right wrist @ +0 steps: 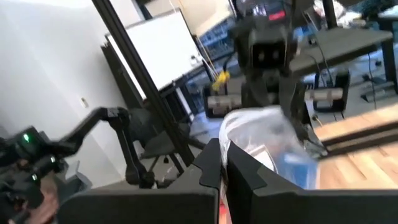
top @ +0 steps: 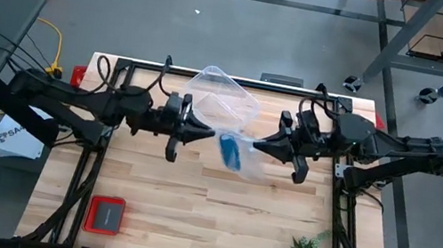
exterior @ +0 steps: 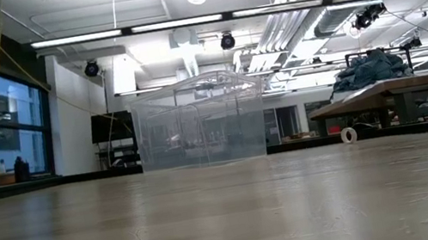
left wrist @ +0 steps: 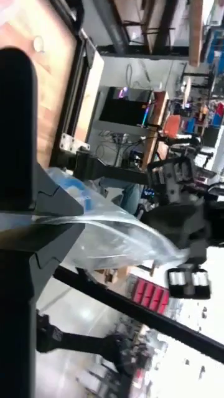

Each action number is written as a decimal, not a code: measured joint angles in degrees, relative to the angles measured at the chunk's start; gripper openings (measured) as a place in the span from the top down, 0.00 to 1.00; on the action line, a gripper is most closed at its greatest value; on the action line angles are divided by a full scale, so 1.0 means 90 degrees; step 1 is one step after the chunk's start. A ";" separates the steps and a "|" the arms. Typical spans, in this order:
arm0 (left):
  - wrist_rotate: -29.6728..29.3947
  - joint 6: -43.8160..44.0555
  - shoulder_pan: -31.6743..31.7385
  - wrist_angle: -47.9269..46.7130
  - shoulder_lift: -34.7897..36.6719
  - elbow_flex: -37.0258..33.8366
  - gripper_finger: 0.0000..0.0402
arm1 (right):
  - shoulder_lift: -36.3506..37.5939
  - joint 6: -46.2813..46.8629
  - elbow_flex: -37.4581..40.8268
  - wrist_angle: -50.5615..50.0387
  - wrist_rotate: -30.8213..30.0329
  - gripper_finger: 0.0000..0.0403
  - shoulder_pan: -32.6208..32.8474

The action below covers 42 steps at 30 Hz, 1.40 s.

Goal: Roll bandage
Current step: Put the transparent zip bag into the transparent container

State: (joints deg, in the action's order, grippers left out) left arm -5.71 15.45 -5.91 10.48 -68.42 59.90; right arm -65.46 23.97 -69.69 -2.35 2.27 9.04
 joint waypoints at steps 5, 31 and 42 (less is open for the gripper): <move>0.0476 0.0257 0.0180 -0.0188 0.0214 0.0000 0.99 | 0.0111 0.0002 0.0002 -0.0571 0.0001 1.00 -0.0002; 0.0044 -0.1104 0.2990 -0.2507 -0.0068 -0.0002 1.00 | 0.0465 0.0069 0.0001 -0.1069 -0.0688 1.00 -0.0209; 0.0283 -0.1868 0.3695 -0.3369 -0.1754 0.0341 0.93 | 0.0465 0.0363 0.0000 -0.1165 -0.0746 1.00 -0.0209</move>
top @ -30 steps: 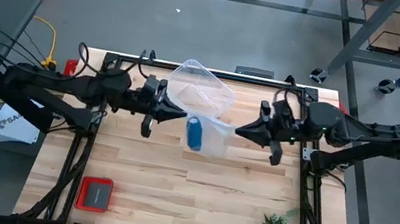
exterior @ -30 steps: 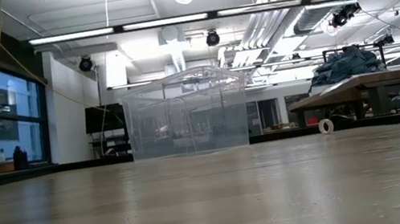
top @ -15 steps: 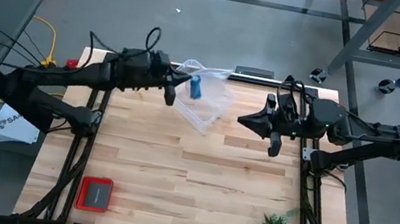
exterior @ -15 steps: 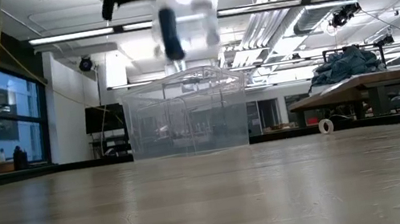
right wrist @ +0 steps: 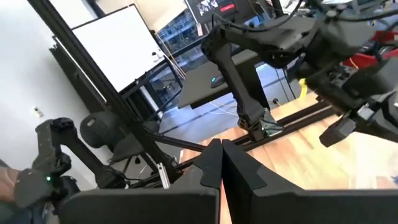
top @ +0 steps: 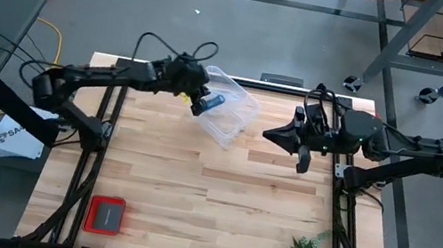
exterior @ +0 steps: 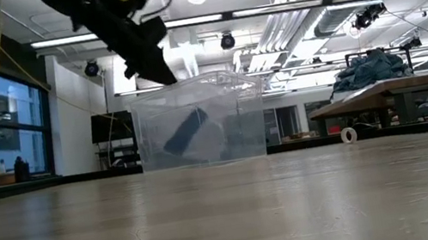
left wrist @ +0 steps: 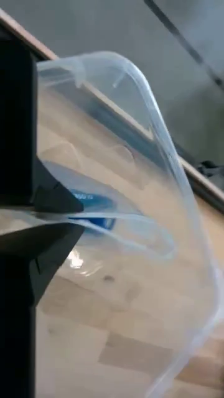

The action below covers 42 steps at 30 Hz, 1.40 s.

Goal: Roll bandage
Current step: Put the transparent zip bag into the transparent container, then move the transparent container to the center

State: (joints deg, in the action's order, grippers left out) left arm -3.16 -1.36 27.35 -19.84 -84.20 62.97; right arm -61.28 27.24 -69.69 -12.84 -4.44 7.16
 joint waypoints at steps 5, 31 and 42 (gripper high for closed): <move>0.0011 -0.0234 0.0031 -0.0592 -0.0433 0.0936 0.76 | 0.0000 0.0138 0.0002 -0.0162 -0.0149 1.00 0.0001; 0.0071 0.1659 0.1849 -0.2115 -0.4027 0.5377 0.97 | -0.0032 0.0987 0.0002 -0.0265 -0.1175 1.00 0.0203; 0.0601 0.0955 0.1847 -0.3821 -0.4375 0.5695 1.00 | -0.0036 0.0977 0.0002 -0.0265 -0.1513 1.00 0.0347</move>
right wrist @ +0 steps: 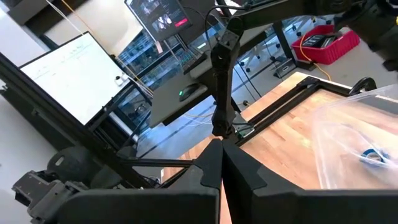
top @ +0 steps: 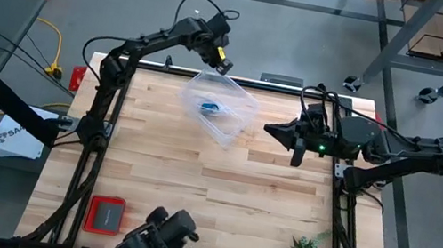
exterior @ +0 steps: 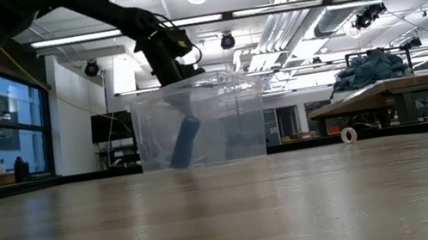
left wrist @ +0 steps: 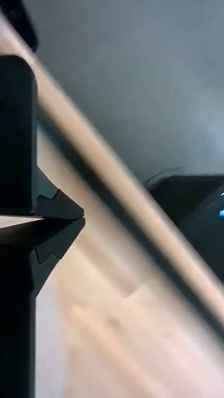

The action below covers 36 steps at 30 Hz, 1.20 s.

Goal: Roll bandage
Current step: Move the transparent container to the center

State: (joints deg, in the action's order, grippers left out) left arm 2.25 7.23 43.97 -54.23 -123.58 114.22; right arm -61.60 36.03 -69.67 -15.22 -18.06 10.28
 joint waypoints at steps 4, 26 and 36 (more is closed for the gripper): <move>0.0469 -0.0260 -0.0104 -0.0812 0.0076 -0.0003 1.00 | 0.0000 -0.0004 0.0000 -0.0002 0.0000 1.00 0.0000; 0.0717 -0.0332 -0.2541 -0.0692 0.1684 -0.0567 1.00 | 0.0000 -0.0415 0.0000 -0.0772 0.0508 1.00 0.0571; 0.0736 0.1192 -0.3613 0.4452 0.5313 -0.5562 1.00 | 0.0007 -0.0440 0.0002 -0.1146 0.0508 1.00 0.0595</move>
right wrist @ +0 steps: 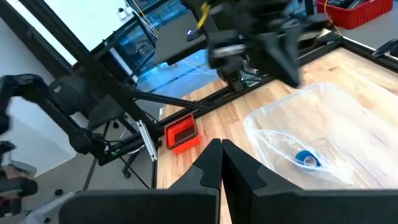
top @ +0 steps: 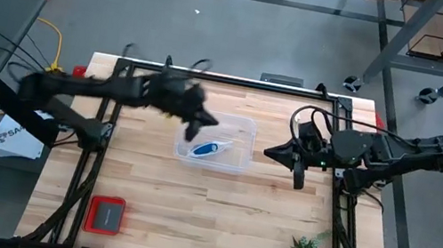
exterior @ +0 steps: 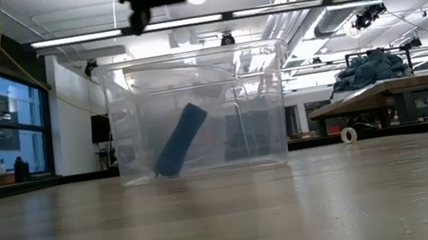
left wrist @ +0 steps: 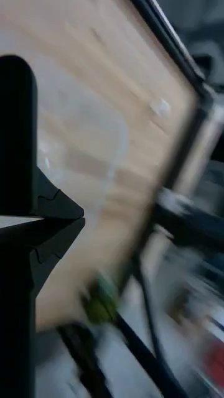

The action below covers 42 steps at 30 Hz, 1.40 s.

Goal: Roll bandage
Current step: Move the transparent container to the center

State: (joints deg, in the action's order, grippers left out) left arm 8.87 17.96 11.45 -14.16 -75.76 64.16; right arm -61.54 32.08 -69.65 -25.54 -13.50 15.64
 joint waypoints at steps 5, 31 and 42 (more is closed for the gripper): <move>-0.0468 0.1074 -0.0665 0.3024 0.1506 -0.2386 1.00 | 0.0002 0.0278 0.0000 0.0010 -0.0002 1.00 -0.0212; -0.0183 0.1208 -0.0580 0.5284 0.3495 -0.6055 1.00 | 0.0017 0.0214 -0.2330 -0.1799 -0.1277 1.00 -0.0355; -0.1981 0.1058 -0.2095 0.5272 0.3479 -0.6093 1.00 | -0.0092 0.0538 -0.2225 -0.1889 -0.1489 1.00 -0.0260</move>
State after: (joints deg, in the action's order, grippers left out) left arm -8.96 27.48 -7.40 33.29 -44.46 9.32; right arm -62.36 36.92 -89.67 -42.54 -26.90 13.30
